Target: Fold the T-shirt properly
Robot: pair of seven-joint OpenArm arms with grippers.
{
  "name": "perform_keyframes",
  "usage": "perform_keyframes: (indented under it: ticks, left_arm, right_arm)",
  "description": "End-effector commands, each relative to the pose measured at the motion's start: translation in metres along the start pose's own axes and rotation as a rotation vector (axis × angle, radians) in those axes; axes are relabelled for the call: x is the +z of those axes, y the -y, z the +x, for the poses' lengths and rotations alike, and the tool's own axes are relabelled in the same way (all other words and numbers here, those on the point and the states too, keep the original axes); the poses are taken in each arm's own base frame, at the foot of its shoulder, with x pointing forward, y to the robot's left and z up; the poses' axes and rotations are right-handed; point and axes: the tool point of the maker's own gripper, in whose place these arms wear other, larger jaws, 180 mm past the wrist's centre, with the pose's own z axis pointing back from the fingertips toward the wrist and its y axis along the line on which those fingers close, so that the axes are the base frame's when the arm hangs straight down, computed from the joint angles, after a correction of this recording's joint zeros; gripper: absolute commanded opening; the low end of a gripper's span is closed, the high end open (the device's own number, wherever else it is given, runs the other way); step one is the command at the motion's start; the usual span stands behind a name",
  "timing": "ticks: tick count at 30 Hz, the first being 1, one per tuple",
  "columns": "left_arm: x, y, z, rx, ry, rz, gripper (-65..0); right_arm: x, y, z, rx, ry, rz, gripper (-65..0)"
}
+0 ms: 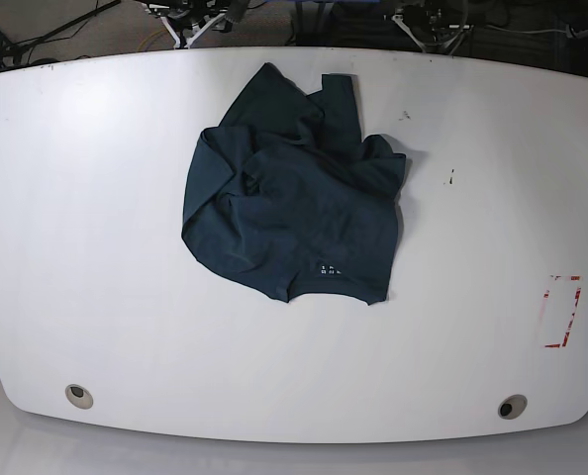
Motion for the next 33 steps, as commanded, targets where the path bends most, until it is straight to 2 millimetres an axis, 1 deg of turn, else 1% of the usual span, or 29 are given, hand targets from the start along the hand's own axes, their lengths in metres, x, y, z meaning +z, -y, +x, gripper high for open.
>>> perform_keyframes:
  ticks: [1,2,17,19,21,24,26,28,30,33]
  left_arm:
    - [0.000,-0.001,0.007,0.000,0.016,0.002,-29.6]
    - [-0.001,0.004,-0.003,0.007,-0.001,-0.005,-30.0]
    - [0.000,0.001,-0.003,0.007,0.002,-0.001,-30.0]
    - [0.001,0.001,-0.011,0.011,-0.006,0.000,-30.0]
    - [0.002,0.002,-0.009,0.005,0.037,-0.002,-30.0]
    - [0.008,0.002,-0.013,-0.003,0.114,-0.005,-30.0]
    - [0.011,0.003,-0.013,-0.007,0.145,-0.008,-30.0]
    - [0.013,0.005,-0.018,-0.012,0.150,-0.013,-30.0]
    - [0.016,0.006,-0.023,-0.018,0.157,-0.017,-30.1]
    - [0.023,0.009,-0.028,-0.030,0.179,-0.026,-30.1]
  right_arm:
    - [0.002,0.001,0.000,0.000,0.010,0.002,-32.5]
    - [-0.004,-0.009,0.011,-0.002,0.026,0.014,-31.7]
    - [-0.004,-0.008,0.012,0.000,0.028,0.013,-31.9]
    - [-0.003,-0.008,0.010,-0.002,0.030,0.012,-32.0]
    - [-0.003,-0.008,0.014,-0.009,0.056,0.011,-32.0]
    - [0.000,-0.006,0.003,-0.013,0.054,0.007,-32.0]
    - [0.002,-0.003,0.009,-0.009,0.074,-0.001,-32.0]
    - [0.007,0.001,-0.001,-0.003,0.070,-0.011,-32.2]
    - [0.012,0.004,-0.006,0.011,0.074,-0.019,-32.2]
    - [0.018,-0.001,-0.013,0.020,0.085,-0.020,-32.2]
